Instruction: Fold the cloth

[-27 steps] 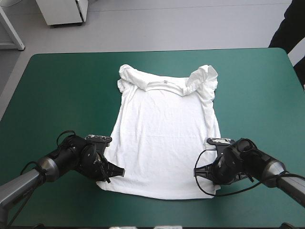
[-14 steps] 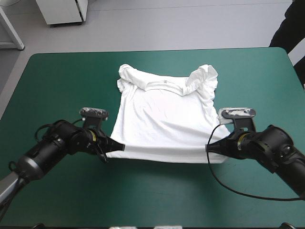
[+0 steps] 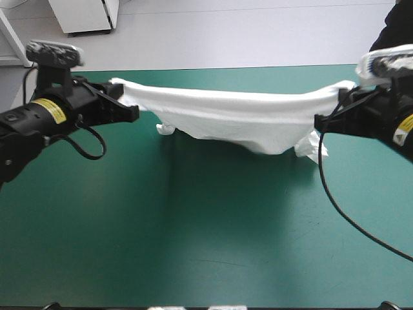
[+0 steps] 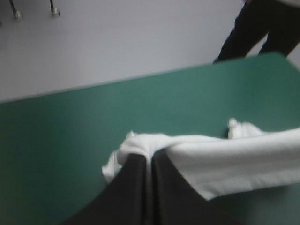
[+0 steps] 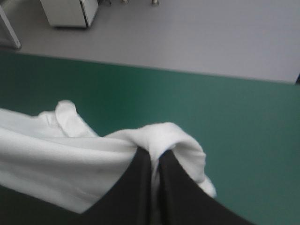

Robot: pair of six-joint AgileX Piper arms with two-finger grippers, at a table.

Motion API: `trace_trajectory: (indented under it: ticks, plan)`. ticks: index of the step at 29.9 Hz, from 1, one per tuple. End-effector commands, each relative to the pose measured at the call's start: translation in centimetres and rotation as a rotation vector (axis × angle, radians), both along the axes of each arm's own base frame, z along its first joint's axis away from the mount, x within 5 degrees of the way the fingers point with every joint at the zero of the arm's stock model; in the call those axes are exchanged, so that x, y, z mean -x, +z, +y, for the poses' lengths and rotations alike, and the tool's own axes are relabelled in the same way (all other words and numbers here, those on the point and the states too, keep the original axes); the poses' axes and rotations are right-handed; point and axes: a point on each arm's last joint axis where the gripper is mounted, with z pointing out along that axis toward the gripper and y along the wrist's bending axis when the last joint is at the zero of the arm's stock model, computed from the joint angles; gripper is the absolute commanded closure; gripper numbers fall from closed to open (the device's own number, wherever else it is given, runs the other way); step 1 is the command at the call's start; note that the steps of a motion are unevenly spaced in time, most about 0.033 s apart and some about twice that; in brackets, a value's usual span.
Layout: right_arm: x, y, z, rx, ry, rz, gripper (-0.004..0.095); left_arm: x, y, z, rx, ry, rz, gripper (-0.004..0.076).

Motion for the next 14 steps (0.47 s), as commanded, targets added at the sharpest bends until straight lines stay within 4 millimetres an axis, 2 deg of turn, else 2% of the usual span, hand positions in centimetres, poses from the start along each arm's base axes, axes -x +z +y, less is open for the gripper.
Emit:
trace_trajectory:
  ticks: [1,9,14]
  plan:
    - [1.4,4.7,-1.1,0.008,0.009,-0.22,0.0925,2.3,5.6,1.2,0.085,-0.019,-0.275,0.0734]
    - [3.4,11.0,-1.9,-0.055,0.052,-0.499,0.0924,6.1,12.7,3.0,0.205,-0.045,-0.661,0.0734]
    - [4.9,13.6,-2.1,-0.111,0.101,-0.672,0.0923,8.3,15.2,4.0,0.265,-0.058,-0.804,0.0734]
